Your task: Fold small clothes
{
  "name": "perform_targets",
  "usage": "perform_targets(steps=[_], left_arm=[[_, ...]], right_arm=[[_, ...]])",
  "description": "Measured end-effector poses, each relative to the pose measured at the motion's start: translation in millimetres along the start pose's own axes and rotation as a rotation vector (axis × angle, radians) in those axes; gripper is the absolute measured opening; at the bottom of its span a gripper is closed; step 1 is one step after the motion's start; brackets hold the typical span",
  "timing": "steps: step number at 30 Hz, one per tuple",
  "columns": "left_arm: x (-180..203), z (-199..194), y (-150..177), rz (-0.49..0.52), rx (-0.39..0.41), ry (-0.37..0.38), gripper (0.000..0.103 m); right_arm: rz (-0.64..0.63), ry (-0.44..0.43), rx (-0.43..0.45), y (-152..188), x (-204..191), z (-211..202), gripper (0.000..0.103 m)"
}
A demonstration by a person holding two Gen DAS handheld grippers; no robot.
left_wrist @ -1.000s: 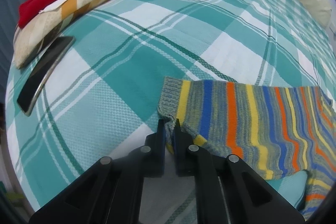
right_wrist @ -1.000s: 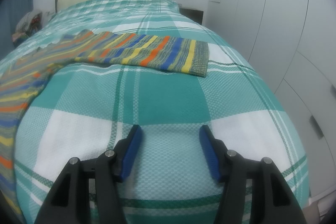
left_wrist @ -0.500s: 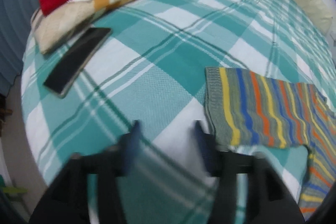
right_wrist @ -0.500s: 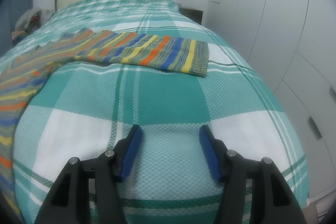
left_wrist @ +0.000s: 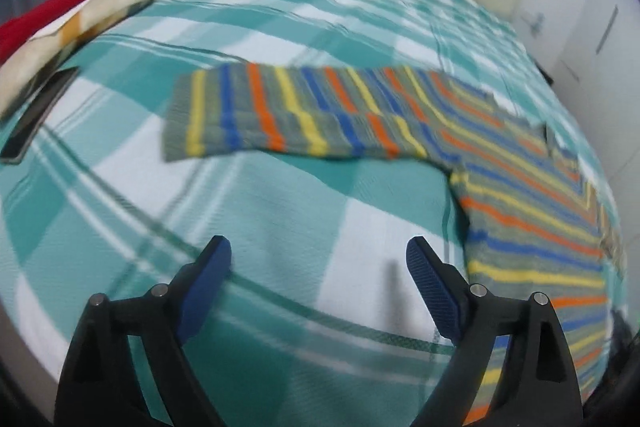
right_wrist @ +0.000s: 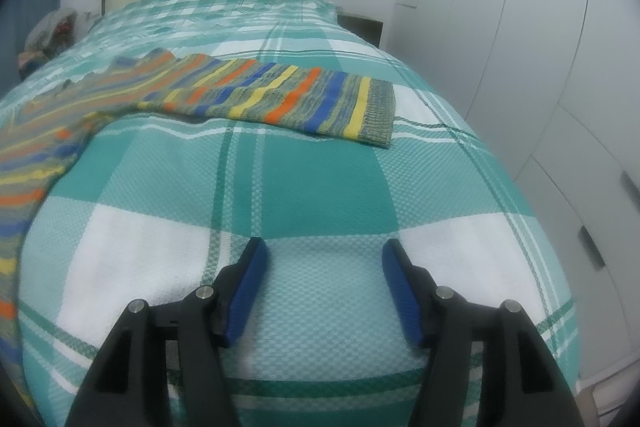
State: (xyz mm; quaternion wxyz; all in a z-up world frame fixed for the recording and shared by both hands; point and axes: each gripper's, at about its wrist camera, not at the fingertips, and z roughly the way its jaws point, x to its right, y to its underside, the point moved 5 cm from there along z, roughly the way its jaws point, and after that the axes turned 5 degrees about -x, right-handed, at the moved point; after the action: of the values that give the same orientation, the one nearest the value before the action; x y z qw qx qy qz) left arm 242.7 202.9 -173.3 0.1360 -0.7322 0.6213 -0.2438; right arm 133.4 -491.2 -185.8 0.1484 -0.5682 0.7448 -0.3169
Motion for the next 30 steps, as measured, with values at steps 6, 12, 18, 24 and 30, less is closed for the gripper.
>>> perform_targets(steps=[6, 12, 18, 24, 30], left_arm=[[4, 16, 6, 0.043, -0.012, -0.031, 0.096], [13, 24, 16, 0.122, -0.036, -0.111, 0.102], [14, 23, 19, 0.114, -0.048, -0.1, 0.103], [19, 26, 23, 0.167, -0.059, -0.139, 0.103], [17, 15, 24, 0.134, -0.032, -0.1, 0.102]], right_arm=[[-0.001, 0.0, 0.0, 0, 0, 0, 0.06], [-0.001, -0.001, 0.0, 0, 0, 0, 0.06], [-0.001, 0.0, 0.0, 0, 0, 0, 0.06], [0.0, 0.01, -0.016, 0, 1, -1, 0.064], [0.026, 0.01, -0.071, 2, 7, -4, 0.083]])
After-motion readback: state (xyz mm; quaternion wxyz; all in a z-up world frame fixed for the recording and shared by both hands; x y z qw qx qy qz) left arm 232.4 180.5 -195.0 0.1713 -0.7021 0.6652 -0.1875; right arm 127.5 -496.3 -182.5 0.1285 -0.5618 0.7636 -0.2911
